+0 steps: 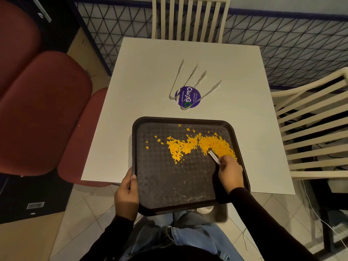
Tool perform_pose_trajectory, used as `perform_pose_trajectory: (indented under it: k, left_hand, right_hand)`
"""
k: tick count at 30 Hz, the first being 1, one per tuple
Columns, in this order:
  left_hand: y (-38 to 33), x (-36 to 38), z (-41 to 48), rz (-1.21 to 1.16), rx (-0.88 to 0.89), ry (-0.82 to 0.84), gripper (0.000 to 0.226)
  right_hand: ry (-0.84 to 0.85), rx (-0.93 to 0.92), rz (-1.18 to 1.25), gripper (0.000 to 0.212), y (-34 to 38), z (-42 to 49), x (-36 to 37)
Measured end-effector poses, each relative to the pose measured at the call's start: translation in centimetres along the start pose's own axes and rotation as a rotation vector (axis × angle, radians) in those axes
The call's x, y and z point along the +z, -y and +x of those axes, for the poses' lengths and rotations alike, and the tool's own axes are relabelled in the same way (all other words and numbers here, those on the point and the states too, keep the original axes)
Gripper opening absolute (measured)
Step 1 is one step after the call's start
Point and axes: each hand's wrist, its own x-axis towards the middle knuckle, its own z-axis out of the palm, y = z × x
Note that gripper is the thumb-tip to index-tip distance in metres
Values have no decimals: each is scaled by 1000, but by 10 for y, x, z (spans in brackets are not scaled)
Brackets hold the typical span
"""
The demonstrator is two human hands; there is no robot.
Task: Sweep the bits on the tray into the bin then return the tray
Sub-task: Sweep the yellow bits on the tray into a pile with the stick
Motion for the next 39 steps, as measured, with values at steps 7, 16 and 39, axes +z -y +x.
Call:
perform_pose_trajectory:
  k: [7,16,39]
  left_hand:
    - [-10,4,-5,-25,10,0,34]
    - [-5,3,-3,29,4,-9,39]
    - [0,3,-5,60,27,-24,39]
  right_hand:
    - [264,-386,14,13,35,-63,32]
    - [211,-431,73,9,78,-46,52]
    - [-16,41,107,6,27,37,10]
